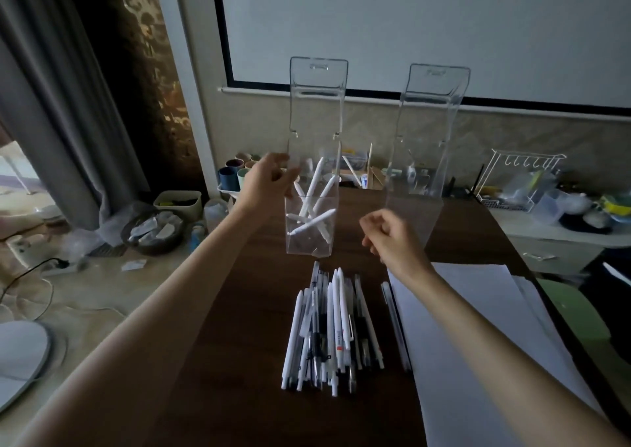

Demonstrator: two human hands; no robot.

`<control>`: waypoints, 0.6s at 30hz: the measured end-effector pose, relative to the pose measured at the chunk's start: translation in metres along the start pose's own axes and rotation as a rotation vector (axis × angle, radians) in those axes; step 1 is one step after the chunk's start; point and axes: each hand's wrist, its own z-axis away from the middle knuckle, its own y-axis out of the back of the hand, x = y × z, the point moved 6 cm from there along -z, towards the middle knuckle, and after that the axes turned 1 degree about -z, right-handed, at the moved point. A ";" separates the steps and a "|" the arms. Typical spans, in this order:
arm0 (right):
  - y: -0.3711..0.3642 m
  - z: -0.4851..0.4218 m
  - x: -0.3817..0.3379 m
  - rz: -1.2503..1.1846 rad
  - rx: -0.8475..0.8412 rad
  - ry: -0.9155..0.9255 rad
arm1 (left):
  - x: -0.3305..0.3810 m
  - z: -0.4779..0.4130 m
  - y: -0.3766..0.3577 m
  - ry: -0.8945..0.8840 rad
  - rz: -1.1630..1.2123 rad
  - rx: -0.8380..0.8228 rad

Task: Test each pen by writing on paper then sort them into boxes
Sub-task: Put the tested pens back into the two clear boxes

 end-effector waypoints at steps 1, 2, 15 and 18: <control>-0.001 0.004 0.006 0.036 -0.028 -0.023 | -0.007 0.014 -0.001 -0.018 -0.026 -0.009; -0.003 0.008 0.011 0.075 -0.062 -0.051 | -0.016 0.028 -0.004 -0.017 -0.070 -0.032; -0.055 0.057 0.018 0.668 -0.264 -0.167 | -0.081 0.150 -0.046 0.369 -0.599 -0.508; -0.054 0.057 0.018 0.606 -0.292 -0.225 | -0.078 0.153 -0.044 0.372 -0.555 -0.485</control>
